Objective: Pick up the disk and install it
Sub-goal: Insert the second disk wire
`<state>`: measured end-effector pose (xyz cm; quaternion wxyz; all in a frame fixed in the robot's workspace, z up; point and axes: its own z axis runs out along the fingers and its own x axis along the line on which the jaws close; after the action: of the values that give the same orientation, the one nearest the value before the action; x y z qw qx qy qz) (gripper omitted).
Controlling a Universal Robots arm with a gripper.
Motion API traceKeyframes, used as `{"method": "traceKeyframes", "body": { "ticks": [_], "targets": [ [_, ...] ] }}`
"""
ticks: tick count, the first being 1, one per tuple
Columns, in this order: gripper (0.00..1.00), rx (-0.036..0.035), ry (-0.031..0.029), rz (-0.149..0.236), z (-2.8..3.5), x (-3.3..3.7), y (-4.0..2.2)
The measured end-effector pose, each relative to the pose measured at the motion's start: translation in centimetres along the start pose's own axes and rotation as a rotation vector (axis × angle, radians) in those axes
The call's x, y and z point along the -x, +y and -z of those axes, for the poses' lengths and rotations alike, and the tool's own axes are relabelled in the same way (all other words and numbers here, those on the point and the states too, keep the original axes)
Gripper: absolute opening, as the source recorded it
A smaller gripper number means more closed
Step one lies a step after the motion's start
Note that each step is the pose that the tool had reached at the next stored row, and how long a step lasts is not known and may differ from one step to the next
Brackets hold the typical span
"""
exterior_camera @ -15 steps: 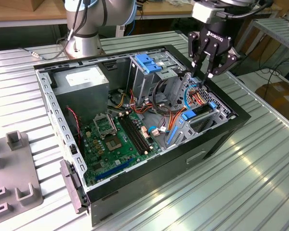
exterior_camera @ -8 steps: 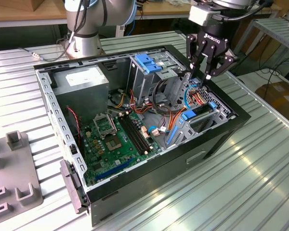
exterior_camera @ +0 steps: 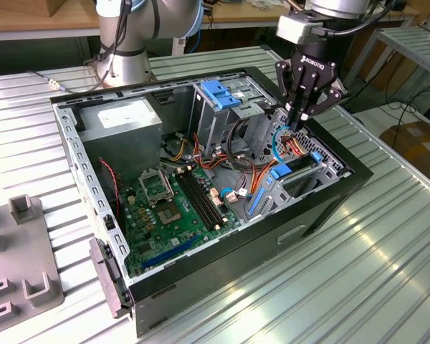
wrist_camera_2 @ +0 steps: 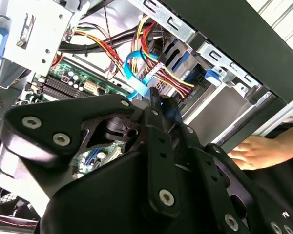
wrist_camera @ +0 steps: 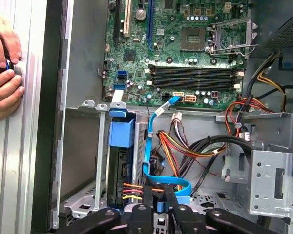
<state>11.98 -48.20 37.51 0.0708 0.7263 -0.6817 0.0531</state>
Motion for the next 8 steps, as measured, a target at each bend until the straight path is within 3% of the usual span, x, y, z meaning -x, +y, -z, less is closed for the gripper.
{"method": "traceKeyframes", "body": {
  "ticks": [2,3,4,5,8],
  "targets": [
    [0.21,0.0004,0.0068,0.000,-0.02,0.02,0.00],
    [0.21,0.0010,0.0154,0.000,-0.02,0.03,0.00],
    [0.21,0.0020,0.0321,-0.001,-0.03,0.07,0.00],
    [0.21,0.0036,0.0574,-0.001,-0.06,0.13,-0.01],
    [0.22,0.0049,0.0772,-0.002,-0.10,0.22,-0.01]
  ]
}}
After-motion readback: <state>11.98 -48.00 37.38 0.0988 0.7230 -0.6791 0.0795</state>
